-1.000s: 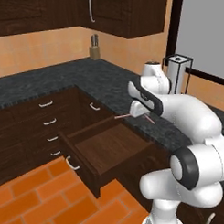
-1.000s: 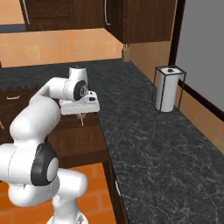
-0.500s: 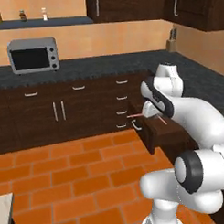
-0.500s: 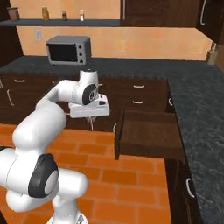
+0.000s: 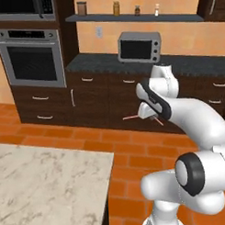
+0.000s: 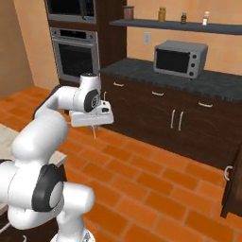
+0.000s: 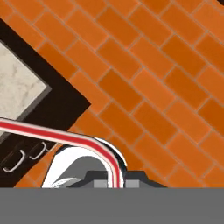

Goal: Take a straw from the drawer in front and place it inside the glass cup on the dining counter.

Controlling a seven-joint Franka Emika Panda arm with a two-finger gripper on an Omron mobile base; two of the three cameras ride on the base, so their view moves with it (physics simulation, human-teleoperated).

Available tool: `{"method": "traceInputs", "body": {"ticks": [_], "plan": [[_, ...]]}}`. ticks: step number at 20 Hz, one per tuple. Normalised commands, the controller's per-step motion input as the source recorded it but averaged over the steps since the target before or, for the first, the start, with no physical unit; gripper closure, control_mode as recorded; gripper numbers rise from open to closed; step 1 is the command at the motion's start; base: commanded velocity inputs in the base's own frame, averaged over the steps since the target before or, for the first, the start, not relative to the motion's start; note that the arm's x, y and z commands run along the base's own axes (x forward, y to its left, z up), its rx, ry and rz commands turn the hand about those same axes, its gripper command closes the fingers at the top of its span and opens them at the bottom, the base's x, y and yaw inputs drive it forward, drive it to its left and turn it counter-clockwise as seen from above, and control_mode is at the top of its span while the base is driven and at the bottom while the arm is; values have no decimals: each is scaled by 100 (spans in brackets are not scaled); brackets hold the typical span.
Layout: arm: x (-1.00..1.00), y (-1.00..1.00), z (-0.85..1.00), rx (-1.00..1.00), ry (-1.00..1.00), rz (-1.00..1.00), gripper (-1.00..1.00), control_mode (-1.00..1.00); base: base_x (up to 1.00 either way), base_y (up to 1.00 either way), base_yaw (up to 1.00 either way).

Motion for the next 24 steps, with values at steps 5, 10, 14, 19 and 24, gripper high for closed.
{"method": "traceInputs", "body": {"ticks": [5,10,14,19,24], "plan": [[0,0,0,0,0,0,100,100,98,2,11],[0,0,0,0,0,0,100,100,100,0,4],[0,0,0,0,0,0,100,100,100,-10,4],[0,0,0,0,0,0,100,100,100,-23,3],[0,0,0,0,0,0,100,100,100,-5,11]]}}
